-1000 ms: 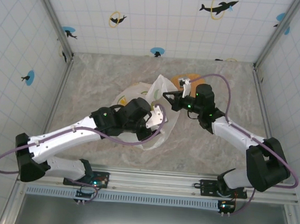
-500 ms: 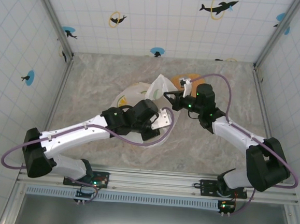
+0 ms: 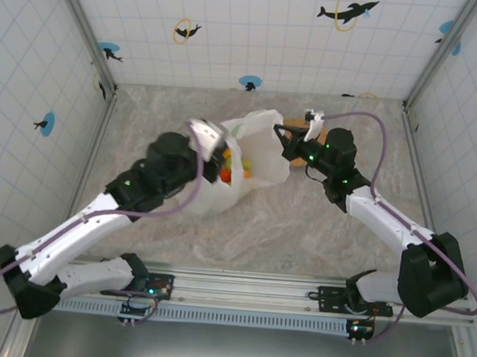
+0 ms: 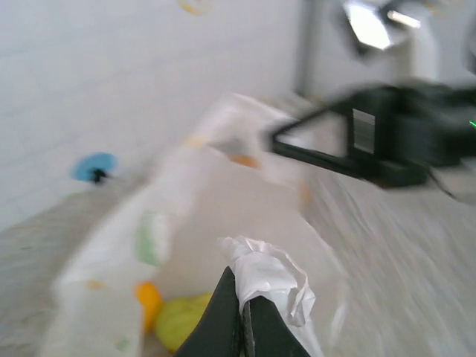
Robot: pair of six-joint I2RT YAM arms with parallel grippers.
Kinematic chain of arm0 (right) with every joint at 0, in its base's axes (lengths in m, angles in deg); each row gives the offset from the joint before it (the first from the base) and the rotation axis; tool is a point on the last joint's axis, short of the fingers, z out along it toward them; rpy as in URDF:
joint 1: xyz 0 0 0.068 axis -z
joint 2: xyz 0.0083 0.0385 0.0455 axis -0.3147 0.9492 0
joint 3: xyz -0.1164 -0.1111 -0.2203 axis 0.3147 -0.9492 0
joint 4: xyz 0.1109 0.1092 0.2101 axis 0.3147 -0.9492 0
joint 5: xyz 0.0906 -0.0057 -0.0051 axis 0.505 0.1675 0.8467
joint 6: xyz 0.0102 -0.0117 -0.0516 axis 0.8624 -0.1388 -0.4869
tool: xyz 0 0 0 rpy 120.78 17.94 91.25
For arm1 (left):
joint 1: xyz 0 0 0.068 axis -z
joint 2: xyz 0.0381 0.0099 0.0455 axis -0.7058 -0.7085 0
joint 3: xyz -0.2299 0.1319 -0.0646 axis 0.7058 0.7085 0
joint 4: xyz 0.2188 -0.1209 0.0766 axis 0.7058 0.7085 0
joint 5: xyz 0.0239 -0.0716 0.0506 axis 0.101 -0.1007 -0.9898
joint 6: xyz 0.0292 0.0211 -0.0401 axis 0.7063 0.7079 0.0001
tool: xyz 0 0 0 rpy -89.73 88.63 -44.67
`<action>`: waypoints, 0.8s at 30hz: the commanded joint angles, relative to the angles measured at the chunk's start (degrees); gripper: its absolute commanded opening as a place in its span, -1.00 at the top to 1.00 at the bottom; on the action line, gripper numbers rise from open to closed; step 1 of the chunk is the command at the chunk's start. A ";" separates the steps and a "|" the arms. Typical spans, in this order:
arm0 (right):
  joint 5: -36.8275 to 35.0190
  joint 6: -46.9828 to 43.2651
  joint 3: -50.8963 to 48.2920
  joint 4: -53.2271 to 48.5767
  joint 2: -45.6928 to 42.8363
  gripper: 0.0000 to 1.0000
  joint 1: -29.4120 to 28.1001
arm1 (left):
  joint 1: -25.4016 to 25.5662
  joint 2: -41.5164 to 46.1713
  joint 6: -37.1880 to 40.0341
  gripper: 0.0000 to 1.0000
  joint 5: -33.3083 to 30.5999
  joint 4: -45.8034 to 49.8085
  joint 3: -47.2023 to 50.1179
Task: Place the fruits into the plastic bag
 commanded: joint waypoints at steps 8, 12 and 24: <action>-6.72 2.35 10.16 9.79 0.11 1.00 0.00 | -15.35 -0.40 -17.63 1.00 -2.52 -8.57 -4.69; -7.20 1.76 14.30 10.00 2.30 1.00 -0.06 | -20.27 -1.29 -20.97 1.00 1.89 -10.49 -6.49; -4.11 3.59 24.48 9.72 11.62 1.00 -0.12 | -24.41 -2.24 -22.69 1.00 1.94 -12.45 -7.04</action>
